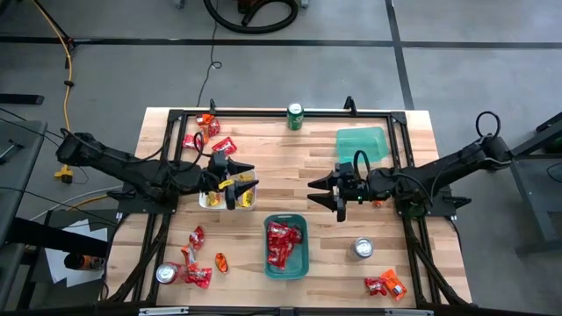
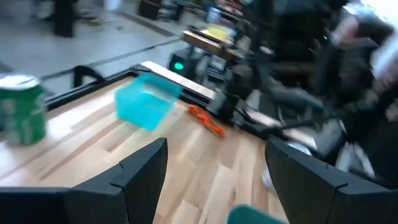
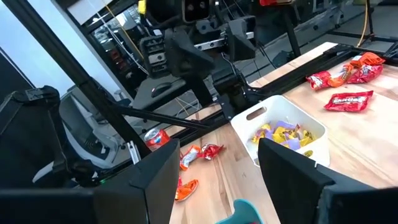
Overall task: Sort candy
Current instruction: Put the red candy pack into the green bin
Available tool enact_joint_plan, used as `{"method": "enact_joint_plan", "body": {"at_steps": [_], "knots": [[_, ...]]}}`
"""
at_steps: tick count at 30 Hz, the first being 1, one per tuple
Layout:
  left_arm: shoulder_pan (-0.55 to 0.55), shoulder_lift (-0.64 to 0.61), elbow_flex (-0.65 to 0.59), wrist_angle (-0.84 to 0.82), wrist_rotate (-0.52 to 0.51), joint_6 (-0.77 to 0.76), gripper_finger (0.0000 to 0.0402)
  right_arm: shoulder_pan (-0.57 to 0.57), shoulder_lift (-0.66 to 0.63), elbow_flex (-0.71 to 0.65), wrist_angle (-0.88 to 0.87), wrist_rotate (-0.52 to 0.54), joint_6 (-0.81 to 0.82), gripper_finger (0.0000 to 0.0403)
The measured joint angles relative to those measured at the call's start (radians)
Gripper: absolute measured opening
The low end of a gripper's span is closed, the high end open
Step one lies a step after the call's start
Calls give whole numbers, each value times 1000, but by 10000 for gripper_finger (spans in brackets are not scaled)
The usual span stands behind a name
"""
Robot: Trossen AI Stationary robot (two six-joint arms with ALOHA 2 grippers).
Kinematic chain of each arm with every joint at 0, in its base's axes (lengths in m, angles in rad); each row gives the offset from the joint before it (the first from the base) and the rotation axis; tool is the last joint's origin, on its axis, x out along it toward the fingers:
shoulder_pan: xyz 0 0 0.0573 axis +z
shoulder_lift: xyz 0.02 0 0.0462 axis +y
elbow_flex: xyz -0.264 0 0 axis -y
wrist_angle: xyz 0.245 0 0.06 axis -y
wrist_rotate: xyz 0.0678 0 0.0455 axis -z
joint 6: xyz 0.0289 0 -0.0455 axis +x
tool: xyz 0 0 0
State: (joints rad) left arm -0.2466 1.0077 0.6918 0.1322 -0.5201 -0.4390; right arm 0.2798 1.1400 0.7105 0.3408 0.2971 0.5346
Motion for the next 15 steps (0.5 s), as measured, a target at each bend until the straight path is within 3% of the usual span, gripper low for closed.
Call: {"method": "enact_joint_plan", "body": {"at_steps": [4,8,11,15], "knots": [[126,1,38,-102,3,-114,255,-17,0,0,0,0,7,213],[353,30,198,-493,116,-141,249,-34,0,0,-1,0,18,213],[552,97,289,-759,213,-100,246,-45,0,0,-6,0,48,213],[759,214,317,-924,293,-2,245,-47,0,0,-9,7,70,213]]}}
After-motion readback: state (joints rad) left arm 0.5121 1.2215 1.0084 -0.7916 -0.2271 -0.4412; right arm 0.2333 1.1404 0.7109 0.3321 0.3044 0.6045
